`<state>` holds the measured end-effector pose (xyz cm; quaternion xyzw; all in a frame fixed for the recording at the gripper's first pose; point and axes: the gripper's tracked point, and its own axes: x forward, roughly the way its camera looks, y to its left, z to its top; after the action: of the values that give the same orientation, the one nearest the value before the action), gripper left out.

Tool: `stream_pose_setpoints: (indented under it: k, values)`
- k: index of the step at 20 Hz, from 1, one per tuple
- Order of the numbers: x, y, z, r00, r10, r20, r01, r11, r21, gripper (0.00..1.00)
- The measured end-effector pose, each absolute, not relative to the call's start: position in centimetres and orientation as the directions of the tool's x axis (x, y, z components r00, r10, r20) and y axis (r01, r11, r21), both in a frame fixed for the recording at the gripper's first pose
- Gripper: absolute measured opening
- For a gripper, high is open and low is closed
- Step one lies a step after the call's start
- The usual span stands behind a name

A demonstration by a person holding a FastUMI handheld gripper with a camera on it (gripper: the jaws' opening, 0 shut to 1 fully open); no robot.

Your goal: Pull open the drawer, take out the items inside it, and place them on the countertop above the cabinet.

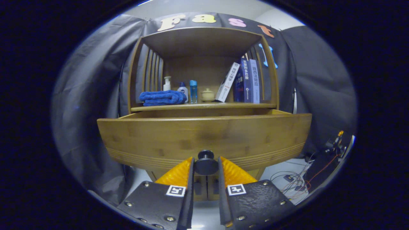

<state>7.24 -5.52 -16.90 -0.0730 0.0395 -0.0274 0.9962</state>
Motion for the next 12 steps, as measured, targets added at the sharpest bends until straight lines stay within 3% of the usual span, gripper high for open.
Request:
stream_pose_setpoints:
  k: [1, 6, 8, 9, 12]
  values:
    - [7.2, -5.6, -16.9, 0.995, -0.069, -0.071, 0.058, 0.986, -0.156, 0.29]
    - [7.0, -5.7, -17.2, 0.993, -0.082, -0.085, 0.072, 0.99, -0.121, 0.29]
    - [5.7, -4.7, -15.8, 0.999, -0.034, -0.026, 0.031, 0.991, -0.131, 0.29]
    - [5.0, -5.1, -14.5, 0.998, -0.06, 0.012, 0.061, 0.978, -0.198, 0.09]
    - [3.6, -4.2, -11.2, 0.999, -0.021, 0.049, 0.036, 0.944, -0.329, 0.07]
